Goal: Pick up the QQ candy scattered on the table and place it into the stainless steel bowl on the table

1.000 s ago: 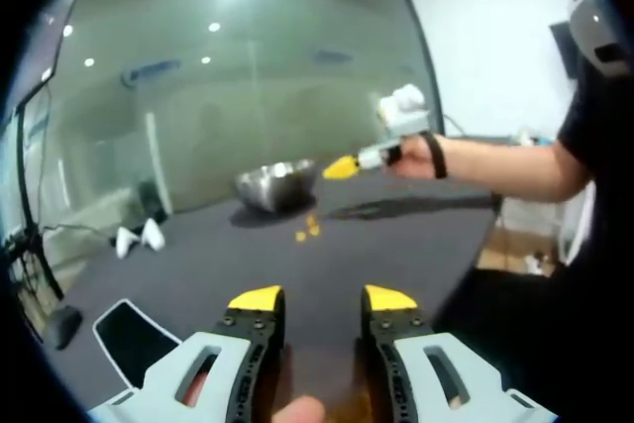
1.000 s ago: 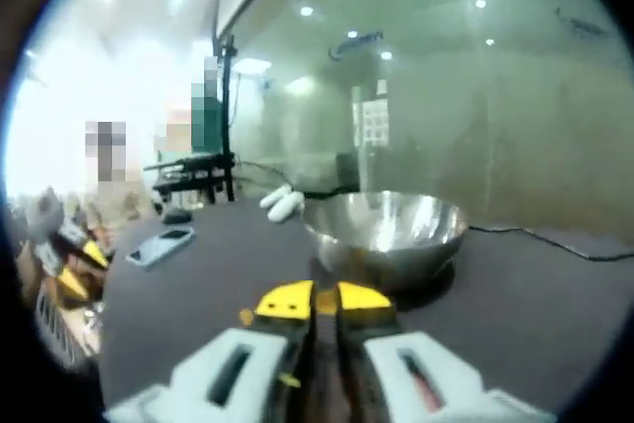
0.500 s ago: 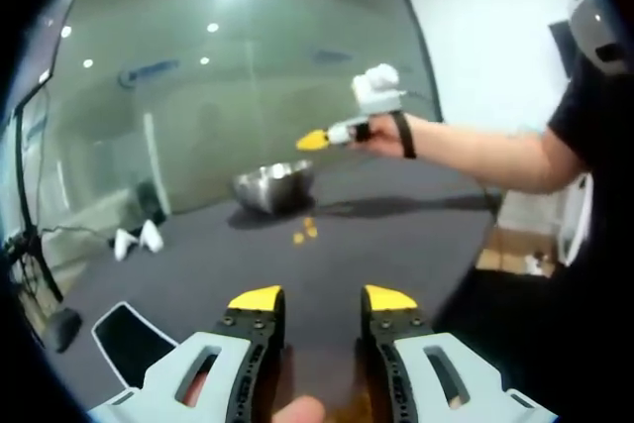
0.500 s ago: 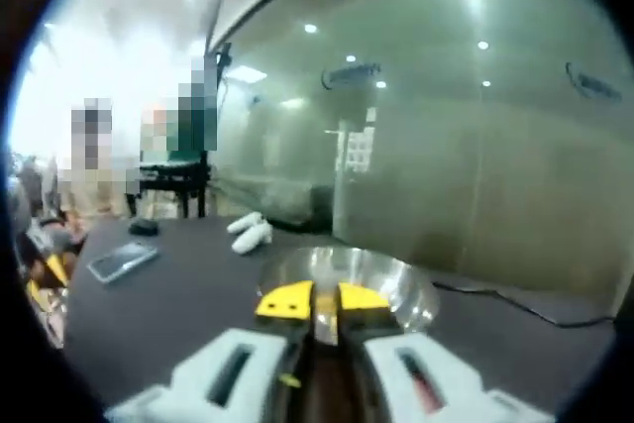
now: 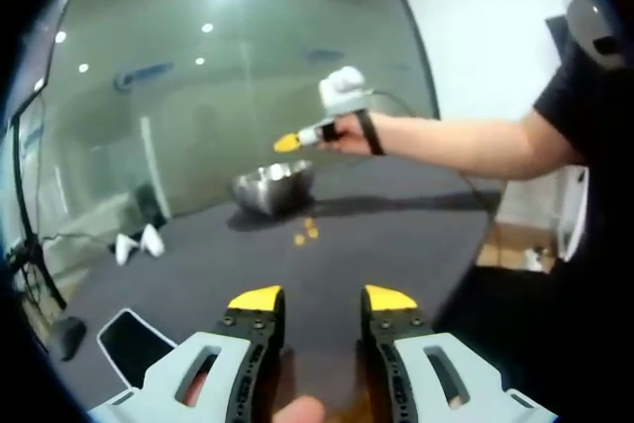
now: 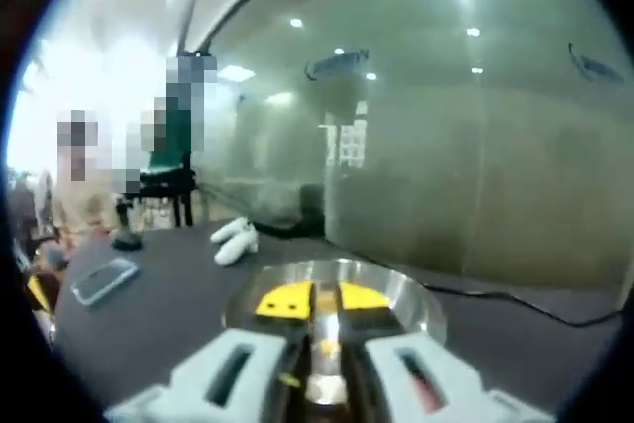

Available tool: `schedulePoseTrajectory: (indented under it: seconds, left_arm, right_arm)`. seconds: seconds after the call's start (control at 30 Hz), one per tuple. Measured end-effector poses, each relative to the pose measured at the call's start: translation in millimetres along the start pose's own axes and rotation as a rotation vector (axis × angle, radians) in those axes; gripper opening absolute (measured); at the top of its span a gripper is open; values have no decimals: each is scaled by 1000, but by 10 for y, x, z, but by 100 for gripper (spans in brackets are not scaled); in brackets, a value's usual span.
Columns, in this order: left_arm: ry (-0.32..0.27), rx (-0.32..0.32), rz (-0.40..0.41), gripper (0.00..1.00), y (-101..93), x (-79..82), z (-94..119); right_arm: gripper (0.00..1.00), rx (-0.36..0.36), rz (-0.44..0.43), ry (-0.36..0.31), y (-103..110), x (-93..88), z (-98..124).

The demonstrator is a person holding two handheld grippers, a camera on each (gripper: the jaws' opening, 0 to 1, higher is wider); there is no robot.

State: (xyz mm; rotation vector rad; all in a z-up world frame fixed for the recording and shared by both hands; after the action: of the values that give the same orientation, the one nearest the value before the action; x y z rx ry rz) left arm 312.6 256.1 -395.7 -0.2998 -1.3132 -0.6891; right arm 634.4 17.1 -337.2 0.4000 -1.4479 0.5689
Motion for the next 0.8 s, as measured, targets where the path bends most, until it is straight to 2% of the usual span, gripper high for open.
schedulePoseTrajectory:
  seconds: [0.07,0.13,0.17,0.37,0.5,0.6,0.67,0.8]
  left_arm:
    - [-1,-5,0,33,-13,-2,1]
    - [1,-3,1,33,-16,-6,1]
    - [1,-1,2,33,-11,-11,0]
    - [3,-1,3,33,-16,-14,-12]
    - [3,0,4,33,-19,-8,-19]
    - [2,1,5,33,-30,6,-21]
    - [10,3,-2,33,-46,17,-24]
    - [4,-1,0,33,-45,-12,-39]
  right_arm:
    - [12,-2,-8,-10,-29,-12,7]
    - [22,-10,-7,-6,-62,-30,11]
    - [22,-7,-16,-6,-78,-38,22]
    - [20,-1,-25,-18,-148,-19,62]
    - [19,7,-15,-20,-111,-29,137]
    - [19,14,-4,-15,-72,-25,239]
    - [17,31,-30,-52,-14,32,353]
    - [16,74,8,-85,127,70,539]
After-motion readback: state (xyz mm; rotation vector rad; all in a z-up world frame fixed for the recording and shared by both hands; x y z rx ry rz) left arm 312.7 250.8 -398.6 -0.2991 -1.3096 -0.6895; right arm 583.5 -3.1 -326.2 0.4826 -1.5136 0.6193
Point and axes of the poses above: the point that each gripper's makers call its tool centre point, and the gripper's own axes: z roughly backward along the fingers, y roughly to its left, x roughly out of its top, the point moved 10 cm from there along z, roughly backward along the fingers, and after that the axes turned 1 degree about -x, right-handed, at the moved point
